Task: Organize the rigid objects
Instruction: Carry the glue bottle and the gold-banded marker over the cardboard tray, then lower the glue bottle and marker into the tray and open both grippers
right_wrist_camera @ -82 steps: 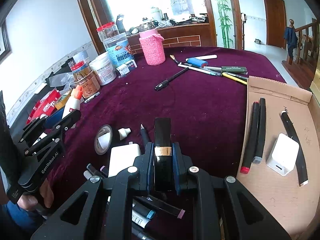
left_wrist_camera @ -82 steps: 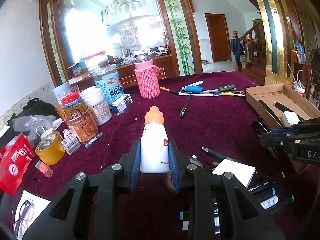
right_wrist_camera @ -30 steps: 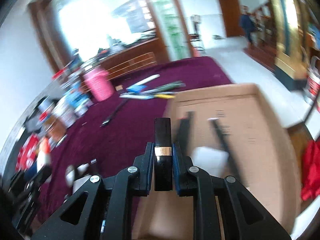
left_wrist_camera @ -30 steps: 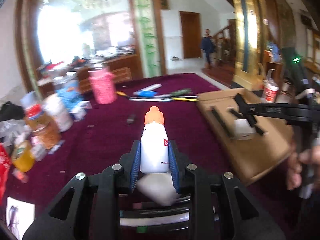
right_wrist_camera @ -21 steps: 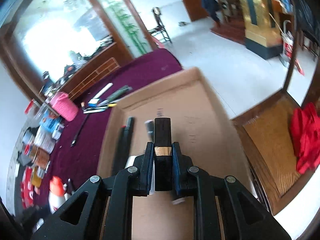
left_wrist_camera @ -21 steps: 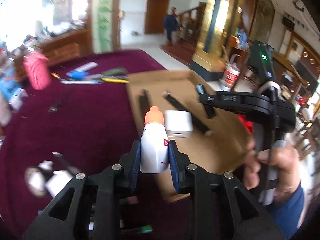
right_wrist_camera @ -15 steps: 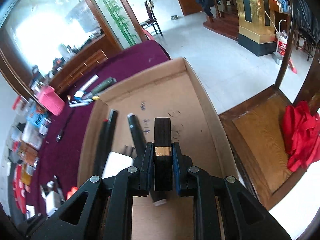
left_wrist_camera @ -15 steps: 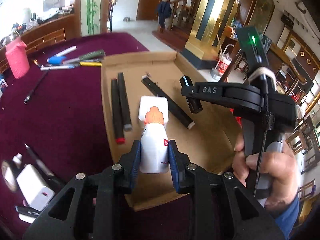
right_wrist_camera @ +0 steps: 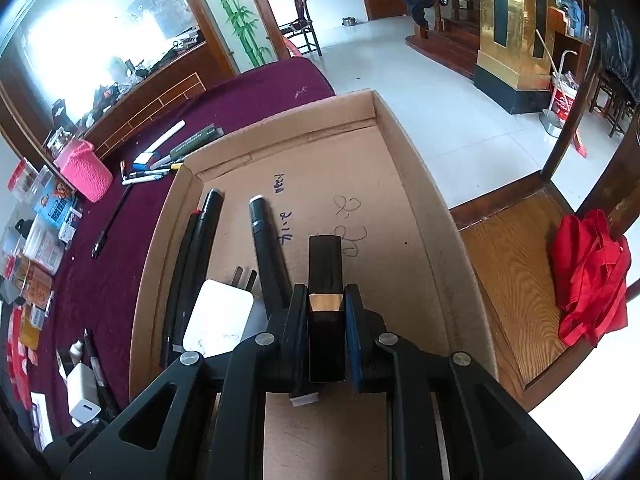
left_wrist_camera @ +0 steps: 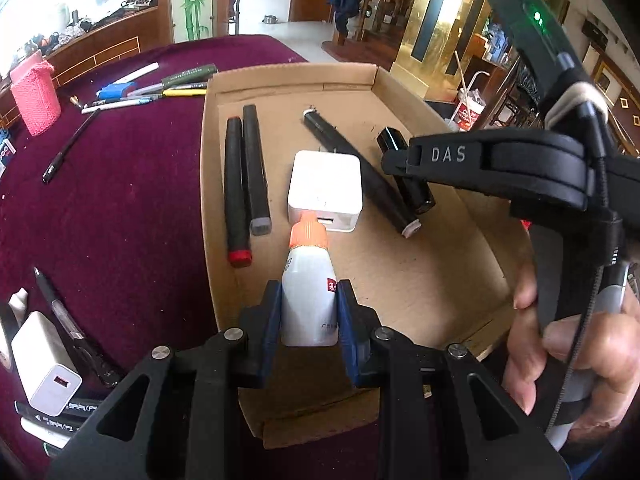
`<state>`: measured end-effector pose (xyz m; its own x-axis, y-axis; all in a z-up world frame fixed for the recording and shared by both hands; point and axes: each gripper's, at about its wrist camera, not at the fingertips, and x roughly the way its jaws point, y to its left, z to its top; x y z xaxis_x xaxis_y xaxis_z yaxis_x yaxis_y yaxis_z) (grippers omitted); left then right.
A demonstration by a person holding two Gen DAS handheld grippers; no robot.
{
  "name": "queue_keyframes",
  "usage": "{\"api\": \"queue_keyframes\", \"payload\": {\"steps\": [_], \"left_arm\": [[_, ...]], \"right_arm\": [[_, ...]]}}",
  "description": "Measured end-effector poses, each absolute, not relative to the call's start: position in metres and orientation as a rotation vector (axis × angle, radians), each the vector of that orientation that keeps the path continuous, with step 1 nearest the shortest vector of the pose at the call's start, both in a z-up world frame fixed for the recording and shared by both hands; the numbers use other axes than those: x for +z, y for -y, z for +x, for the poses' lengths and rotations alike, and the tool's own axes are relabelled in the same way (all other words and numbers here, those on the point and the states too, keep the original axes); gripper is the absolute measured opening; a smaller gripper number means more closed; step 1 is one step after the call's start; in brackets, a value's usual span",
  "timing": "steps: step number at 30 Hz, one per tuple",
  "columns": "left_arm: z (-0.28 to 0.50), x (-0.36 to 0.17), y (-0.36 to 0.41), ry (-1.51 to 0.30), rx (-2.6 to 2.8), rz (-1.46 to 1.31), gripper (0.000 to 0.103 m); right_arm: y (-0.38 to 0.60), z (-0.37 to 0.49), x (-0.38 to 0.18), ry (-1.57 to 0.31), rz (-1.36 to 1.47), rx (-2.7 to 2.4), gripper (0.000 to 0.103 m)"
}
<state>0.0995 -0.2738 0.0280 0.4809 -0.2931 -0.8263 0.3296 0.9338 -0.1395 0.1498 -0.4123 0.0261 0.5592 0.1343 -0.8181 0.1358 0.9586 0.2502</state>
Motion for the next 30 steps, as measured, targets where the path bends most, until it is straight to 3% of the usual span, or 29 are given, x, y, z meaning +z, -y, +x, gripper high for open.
{"api": "queue_keyframes", "payload": {"steps": [16,20,23,26,28,30], "left_arm": [[0.092,0.029,0.280,-0.973,-0.381,0.067,0.024],[0.090,0.032,0.280,-0.972,-0.381,0.065,0.024],[0.087,0.036,0.278,-0.960,-0.373,0.072,0.025],[0.084,0.041,0.275,-0.948,-0.366,0.078,0.036],[0.079,0.049,0.272,-0.930,-0.371,0.067,0.049],[0.073,0.057,0.269,-0.906,-0.369,0.063,0.049]], "right_arm": [[0.400,0.151,0.026,-0.995,0.267,0.033,0.017],[0.399,0.149,0.032,-0.971,0.258,0.016,0.027],[0.402,0.146,0.038,-0.944,0.270,0.009,0.027],[0.406,0.144,0.044,-0.911,0.302,0.015,0.027],[0.407,0.142,0.048,-0.887,0.311,0.018,0.027],[0.407,0.140,0.053,-0.861,0.325,0.030,0.027]]}}
